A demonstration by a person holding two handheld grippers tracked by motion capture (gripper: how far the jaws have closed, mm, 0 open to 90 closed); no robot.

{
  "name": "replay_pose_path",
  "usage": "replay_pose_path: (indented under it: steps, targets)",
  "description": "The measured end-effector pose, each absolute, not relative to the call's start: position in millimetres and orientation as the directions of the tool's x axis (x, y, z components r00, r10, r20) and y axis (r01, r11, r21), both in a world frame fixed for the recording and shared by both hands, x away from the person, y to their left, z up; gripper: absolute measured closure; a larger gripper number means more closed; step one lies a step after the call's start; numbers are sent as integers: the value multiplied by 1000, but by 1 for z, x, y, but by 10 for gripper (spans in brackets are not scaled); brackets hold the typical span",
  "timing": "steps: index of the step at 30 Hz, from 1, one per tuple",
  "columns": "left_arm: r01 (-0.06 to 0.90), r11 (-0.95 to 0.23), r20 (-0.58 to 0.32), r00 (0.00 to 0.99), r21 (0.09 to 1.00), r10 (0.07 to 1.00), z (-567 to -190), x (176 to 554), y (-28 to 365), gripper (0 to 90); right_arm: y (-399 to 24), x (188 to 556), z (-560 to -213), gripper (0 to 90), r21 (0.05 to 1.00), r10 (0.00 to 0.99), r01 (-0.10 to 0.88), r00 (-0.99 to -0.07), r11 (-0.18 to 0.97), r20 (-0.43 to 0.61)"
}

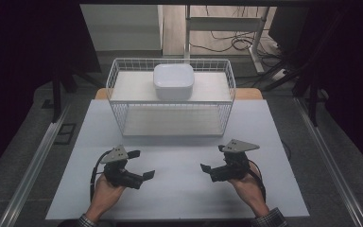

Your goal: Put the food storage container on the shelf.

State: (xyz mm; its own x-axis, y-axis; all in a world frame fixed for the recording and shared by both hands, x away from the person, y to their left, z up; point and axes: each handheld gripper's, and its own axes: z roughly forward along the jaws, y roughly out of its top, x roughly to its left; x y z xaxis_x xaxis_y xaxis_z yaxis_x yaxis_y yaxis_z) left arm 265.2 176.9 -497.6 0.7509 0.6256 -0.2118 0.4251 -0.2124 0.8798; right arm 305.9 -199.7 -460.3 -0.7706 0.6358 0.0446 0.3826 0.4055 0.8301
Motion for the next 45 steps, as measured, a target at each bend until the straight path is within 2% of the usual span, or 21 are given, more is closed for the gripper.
replay_pose_path:
  steps: [13,26,38,45]
  targets:
    - [467,-245,-186,701,849,689,-516,245,200,2,-228,289,-474,20,816,673,406,-739,411,28]
    - [521,-310,-166,679,795,715,-532,226,214,0,-249,275,-491,16,784,708,458,-705,419,33]
    - [590,-356,-162,648,724,744,-545,225,221,2,-260,258,-511,14,712,728,526,-685,466,30]
    - [598,-349,-167,639,722,750,-545,227,221,4,-260,259,-515,14,687,731,544,-682,482,28]
